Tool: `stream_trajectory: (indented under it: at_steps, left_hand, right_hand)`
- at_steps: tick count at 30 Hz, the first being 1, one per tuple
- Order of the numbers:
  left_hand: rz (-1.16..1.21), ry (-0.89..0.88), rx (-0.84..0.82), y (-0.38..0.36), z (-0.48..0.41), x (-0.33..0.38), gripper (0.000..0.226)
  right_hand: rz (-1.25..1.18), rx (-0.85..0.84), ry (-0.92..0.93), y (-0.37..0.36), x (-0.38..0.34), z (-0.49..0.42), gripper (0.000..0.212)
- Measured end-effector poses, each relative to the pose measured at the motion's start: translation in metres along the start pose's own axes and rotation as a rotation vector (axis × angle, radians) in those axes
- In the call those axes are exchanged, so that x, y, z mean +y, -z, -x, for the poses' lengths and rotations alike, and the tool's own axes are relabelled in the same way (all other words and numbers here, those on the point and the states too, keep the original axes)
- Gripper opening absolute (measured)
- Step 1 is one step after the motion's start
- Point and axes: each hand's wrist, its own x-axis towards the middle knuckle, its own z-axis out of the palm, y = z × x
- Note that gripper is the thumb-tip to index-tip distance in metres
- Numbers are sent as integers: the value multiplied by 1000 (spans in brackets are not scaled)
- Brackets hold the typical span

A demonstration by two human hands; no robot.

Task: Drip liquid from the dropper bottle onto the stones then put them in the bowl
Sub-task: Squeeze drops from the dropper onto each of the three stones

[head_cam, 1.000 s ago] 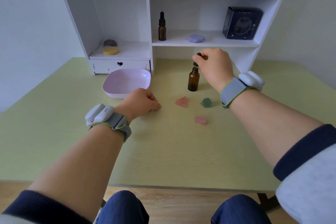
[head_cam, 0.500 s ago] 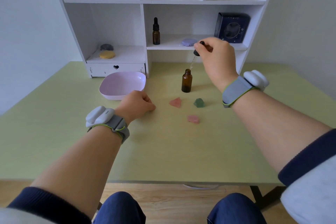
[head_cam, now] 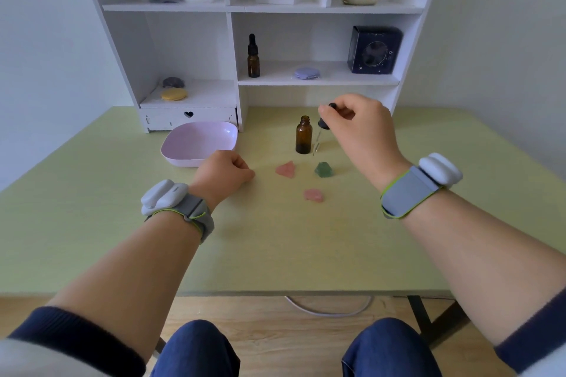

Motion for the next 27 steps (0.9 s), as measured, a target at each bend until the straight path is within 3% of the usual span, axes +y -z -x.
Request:
stream_trajectory:
  at_steps: [27]
  left_hand:
    - [-78,-20,-43,-5,5,-1,12]
  right_hand:
    - [30,-95,27,0,14,36,20]
